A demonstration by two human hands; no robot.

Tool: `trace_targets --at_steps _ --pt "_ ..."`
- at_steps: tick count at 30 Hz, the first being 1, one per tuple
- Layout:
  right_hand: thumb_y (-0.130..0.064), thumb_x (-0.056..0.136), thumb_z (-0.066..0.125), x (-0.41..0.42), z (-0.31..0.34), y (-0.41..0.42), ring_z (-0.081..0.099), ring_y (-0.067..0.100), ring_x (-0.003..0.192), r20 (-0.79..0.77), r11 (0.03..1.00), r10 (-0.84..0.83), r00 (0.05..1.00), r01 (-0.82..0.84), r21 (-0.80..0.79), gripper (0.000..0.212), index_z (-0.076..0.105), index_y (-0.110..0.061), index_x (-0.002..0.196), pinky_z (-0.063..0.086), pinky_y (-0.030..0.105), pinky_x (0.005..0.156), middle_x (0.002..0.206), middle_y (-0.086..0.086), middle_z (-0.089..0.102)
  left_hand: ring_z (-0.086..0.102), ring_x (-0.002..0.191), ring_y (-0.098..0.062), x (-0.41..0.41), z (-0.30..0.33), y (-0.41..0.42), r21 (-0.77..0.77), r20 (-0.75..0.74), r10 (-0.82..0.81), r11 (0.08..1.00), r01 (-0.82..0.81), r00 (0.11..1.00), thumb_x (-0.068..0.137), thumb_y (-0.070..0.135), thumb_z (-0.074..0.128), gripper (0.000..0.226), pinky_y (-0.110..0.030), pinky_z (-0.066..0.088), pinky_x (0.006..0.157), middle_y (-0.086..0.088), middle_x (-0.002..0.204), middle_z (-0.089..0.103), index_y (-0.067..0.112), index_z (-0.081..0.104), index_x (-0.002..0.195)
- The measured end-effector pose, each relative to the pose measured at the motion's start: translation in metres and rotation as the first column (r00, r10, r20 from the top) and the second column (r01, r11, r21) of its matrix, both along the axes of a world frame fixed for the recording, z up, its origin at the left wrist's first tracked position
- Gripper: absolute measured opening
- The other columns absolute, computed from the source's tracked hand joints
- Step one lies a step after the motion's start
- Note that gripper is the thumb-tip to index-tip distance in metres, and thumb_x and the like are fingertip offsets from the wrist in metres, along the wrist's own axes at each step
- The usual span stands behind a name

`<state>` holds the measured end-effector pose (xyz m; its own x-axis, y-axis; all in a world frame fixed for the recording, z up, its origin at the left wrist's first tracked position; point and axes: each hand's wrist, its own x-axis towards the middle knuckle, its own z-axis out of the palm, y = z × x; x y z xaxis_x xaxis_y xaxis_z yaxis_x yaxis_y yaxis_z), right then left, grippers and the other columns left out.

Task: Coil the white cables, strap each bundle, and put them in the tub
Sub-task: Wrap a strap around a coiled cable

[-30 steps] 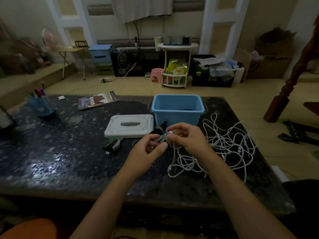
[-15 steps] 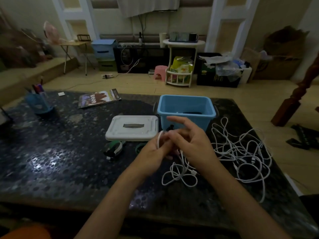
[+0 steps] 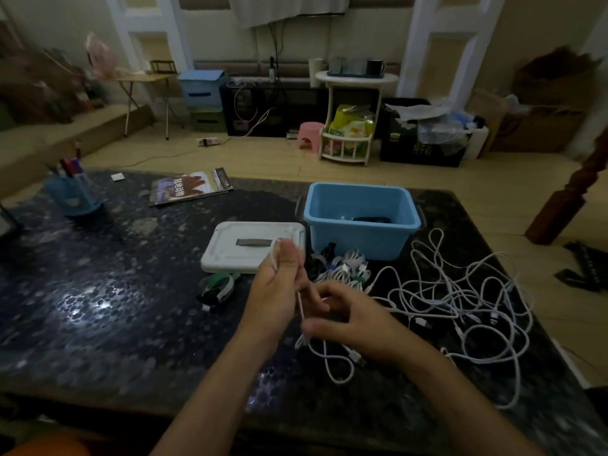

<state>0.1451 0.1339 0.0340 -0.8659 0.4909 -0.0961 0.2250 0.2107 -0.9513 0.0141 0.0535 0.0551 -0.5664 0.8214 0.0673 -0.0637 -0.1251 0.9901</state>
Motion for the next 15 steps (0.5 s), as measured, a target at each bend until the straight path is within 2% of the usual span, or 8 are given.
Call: trace_targets --at_steps 1,3,5,6,9,11,13,15 --pt "-0.036 0.081 0.082 0.0 -0.001 -0.004 0.069 0.003 0.101 0.05 0.999 0.043 0.998 -0.043 0.003 0.038 0.065 -0.027 0.114 0.053 0.036 0.1 0.108 -0.012 0.074 0.048 0.048 -0.018 -0.001 0.002 -0.001 0.014 0.045 0.004 1.0 -0.005 0.999 0.091 0.061 0.037 0.047 -0.03 0.048 0.052 0.003 0.055 0.037 0.017 0.051 0.082" --pt "-0.049 0.081 0.076 -0.003 -0.012 -0.007 0.066 -0.004 0.098 0.189 0.957 0.066 0.98 -0.115 0.265 0.032 0.066 -0.033 0.106 0.035 0.045 0.116 0.103 -0.019 0.072 0.041 0.043 -0.017 -0.006 0.006 -0.004 0.064 0.15 -0.007 0.998 -0.003 0.989 0.093 0.058 0.038 0.042 -0.029 0.043 0.043 0.002 0.054 0.034 0.022 0.05 0.075" --pt "-0.051 0.088 0.065 -0.006 -0.019 -0.008 0.061 -0.007 0.084 0.241 0.835 -0.019 0.97 -0.117 0.537 0.016 0.064 -0.035 0.092 0.019 0.048 0.122 0.086 -0.022 0.068 0.029 0.043 -0.012 -0.012 0.009 -0.007 0.107 0.221 -0.022 0.994 -0.002 0.975 0.094 0.053 0.042 0.038 -0.024 0.029 0.038 0.002 0.057 0.03 0.018 0.05 0.084" --pt "-0.048 0.092 0.062 -0.005 -0.019 -0.006 0.058 -0.006 0.078 0.228 0.791 -0.075 0.971 -0.082 0.607 0.013 0.062 -0.036 0.087 0.015 0.046 0.124 0.079 -0.02 0.064 0.025 0.044 -0.01 -0.015 0.011 -0.009 0.12 0.24 -0.03 0.993 0.001 0.97 0.096 0.048 0.045 0.035 -0.023 0.024 0.038 0.002 0.058 0.029 0.014 0.052 0.091" --pt "-0.043 0.092 0.058 0.001 -0.014 0.004 0.057 0.002 0.081 0.26 0.686 -0.222 0.94 -0.039 0.726 0.016 0.06 -0.031 0.083 0.004 0.043 0.126 0.082 -0.013 0.06 0.021 0.046 -0.007 -0.025 0.015 -0.014 0.147 0.282 -0.068 0.989 0.027 0.957 0.102 0.027 0.046 0.029 -0.02 0.019 0.039 0.001 0.063 0.031 0.004 0.061 0.109" --pt "-0.047 0.094 0.054 0.006 -0.012 0.009 0.057 0.004 0.084 0.3 0.642 -0.304 0.904 -0.038 0.765 0.023 0.06 -0.029 0.082 -0.004 0.041 0.126 0.084 -0.011 0.06 0.022 0.045 -0.006 -0.029 0.018 -0.018 0.143 0.302 -0.112 0.987 0.072 0.947 0.104 0.025 0.043 0.033 -0.02 0.015 0.04 0.0 0.067 0.039 0.001 0.064 0.112" --pt "-0.043 0.096 0.051 0.007 -0.012 0.01 0.057 0.004 0.078 0.234 0.611 -0.348 0.908 0.03 0.791 0.024 0.058 -0.027 0.079 -0.002 0.042 0.126 0.078 -0.009 0.061 0.024 0.042 -0.007 -0.028 0.017 -0.02 0.072 0.246 -0.123 0.991 0.109 0.961 0.104 0.028 0.042 0.038 -0.021 0.014 0.039 0.0 0.072 0.049 0.001 0.068 0.108" --pt "-0.036 0.099 0.05 0.007 -0.011 0.01 0.06 0.002 0.084 0.114 0.624 -0.336 0.935 0.13 0.771 0.022 0.06 -0.027 0.082 0.01 0.038 0.126 0.073 -0.011 0.062 0.032 0.039 -0.009 -0.021 0.015 -0.021 -0.085 0.108 -0.093 0.991 0.102 0.99 0.104 0.034 0.042 0.042 -0.019 0.019 0.036 -0.003 0.074 0.054 0.004 0.071 0.1"
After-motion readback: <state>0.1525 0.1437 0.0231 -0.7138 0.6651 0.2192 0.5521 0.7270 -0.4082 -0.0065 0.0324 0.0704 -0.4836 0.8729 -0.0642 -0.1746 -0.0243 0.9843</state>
